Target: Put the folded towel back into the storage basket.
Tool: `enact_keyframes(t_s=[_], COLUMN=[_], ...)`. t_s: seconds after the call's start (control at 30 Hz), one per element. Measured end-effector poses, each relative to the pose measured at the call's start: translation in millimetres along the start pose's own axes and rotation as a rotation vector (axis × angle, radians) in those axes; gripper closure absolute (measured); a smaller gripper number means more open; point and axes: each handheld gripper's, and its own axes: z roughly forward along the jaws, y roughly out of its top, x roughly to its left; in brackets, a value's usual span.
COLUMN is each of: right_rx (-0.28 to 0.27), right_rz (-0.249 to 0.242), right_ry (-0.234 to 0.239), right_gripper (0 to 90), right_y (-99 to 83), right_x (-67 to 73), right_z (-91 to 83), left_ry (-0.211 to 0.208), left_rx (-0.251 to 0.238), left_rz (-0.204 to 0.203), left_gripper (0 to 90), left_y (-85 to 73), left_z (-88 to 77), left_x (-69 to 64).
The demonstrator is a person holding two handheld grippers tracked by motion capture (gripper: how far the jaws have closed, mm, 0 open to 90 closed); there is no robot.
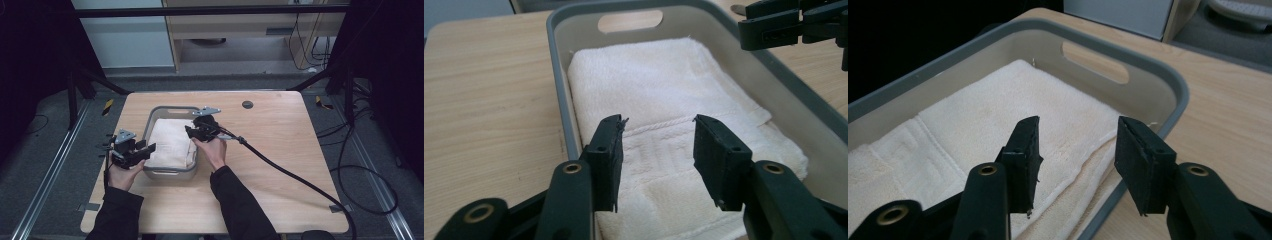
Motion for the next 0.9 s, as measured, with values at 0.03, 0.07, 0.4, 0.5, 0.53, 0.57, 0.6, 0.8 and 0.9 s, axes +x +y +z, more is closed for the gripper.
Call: enact_keyframes(t_s=[0.03,0.07,0.4,0.5,0.53,0.57,0.6,0.8,0.9], right_rx=[-0.010,-0.020,-0.064,-0.068,-0.075,-0.080,-0.076,-0.094,-0.104], right_rz=[-0.002,-0.009,0.007,0.015,0.019,0.019,0.025,0.024,0.034], right_ry=[-0.002,-0.005,-0.025,-0.028,-0.033,-0.027,-0.019,-0.009,-0.010], right_gripper=[49.8,47.9,28.2,24.4,22.3,20.6,19.3,15.3,13.7], right_y=[1.2,1.9,1.3,-3.8,-6.9,-9.8,-12.1,-34.5,-48.3], right_x=[-0.6,-2.0,-28.9,-38.9,-43.1,-46.6,-48.6,-65.9,-74.4], right_z=[-4.0,-6.7,-59.9,-77.0,-84.7,-90.4,-94.6,-128.6,-143.0], left_ry=[0.000,-0.001,-0.015,-0.023,-0.023,-0.024,-0.025,-0.035,-0.040], left_rx=[-0.007,-0.014,-0.059,-0.066,-0.073,-0.077,-0.082,-0.117,-0.124], left_rz=[0.007,0.015,0.055,0.057,0.060,0.062,0.065,0.049,0.045], left_gripper=[53.0,52.0,40.7,37.4,36.4,34.7,33.5,28.0,25.8], left_y=[0.6,1.5,-0.5,-2.6,-3.6,-4.5,-5.7,-14.0,-18.9], left_z=[-1.4,-3.4,-15.8,-18.4,-19.0,-19.6,-20.3,-27.3,-32.3], left_x=[-1.5,-3.1,-14.4,-15.1,-15.7,-16.1,-16.2,-14.3,-12.3])
